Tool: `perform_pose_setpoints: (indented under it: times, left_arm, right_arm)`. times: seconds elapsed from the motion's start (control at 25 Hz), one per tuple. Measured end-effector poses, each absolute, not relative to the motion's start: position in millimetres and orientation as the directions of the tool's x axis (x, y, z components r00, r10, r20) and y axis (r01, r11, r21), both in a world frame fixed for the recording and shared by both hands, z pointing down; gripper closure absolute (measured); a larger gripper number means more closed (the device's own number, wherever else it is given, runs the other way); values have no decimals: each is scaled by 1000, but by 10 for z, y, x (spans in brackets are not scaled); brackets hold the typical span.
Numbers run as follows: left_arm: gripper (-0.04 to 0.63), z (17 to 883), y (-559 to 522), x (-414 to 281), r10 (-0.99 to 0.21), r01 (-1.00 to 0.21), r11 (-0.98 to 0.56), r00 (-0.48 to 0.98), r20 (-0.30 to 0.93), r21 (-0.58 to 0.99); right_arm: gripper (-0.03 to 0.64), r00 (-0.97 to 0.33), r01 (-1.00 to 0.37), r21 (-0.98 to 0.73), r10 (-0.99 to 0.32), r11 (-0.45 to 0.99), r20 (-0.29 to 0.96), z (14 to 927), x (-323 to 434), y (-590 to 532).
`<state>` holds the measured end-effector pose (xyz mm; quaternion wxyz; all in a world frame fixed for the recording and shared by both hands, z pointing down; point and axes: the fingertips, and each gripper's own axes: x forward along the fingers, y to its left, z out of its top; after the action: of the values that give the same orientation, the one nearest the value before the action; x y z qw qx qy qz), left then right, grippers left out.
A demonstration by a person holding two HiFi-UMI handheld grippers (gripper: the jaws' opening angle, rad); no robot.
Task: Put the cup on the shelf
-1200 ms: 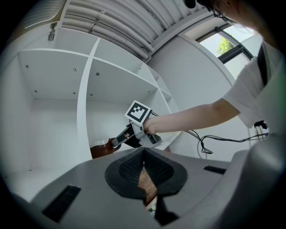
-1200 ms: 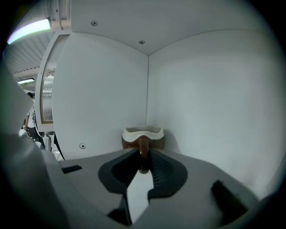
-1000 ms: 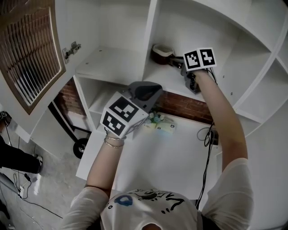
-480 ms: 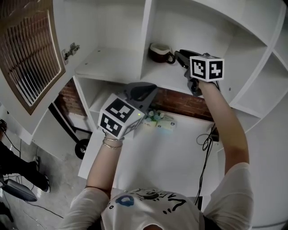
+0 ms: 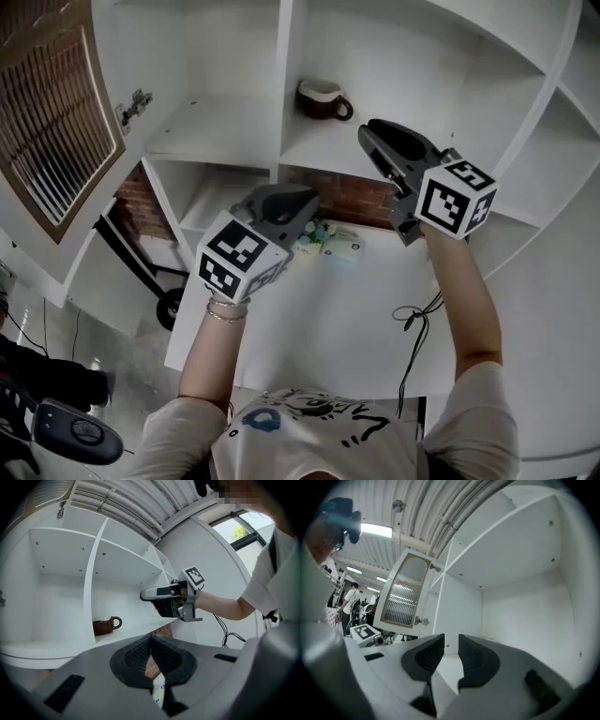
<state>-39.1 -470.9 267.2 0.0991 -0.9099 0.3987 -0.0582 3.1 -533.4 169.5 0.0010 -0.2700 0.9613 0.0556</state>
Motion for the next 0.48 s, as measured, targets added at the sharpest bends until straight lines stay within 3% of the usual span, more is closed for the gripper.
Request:
perform_pose_setpoints:
  times: [0.48]
  left_arm:
    - [580, 3040, -4367, -316, -719, -697, -686, 694, 45, -210]
  right_arm:
    - [551, -911, -327, 320, -386, 889, 142, 2677, -167, -4067]
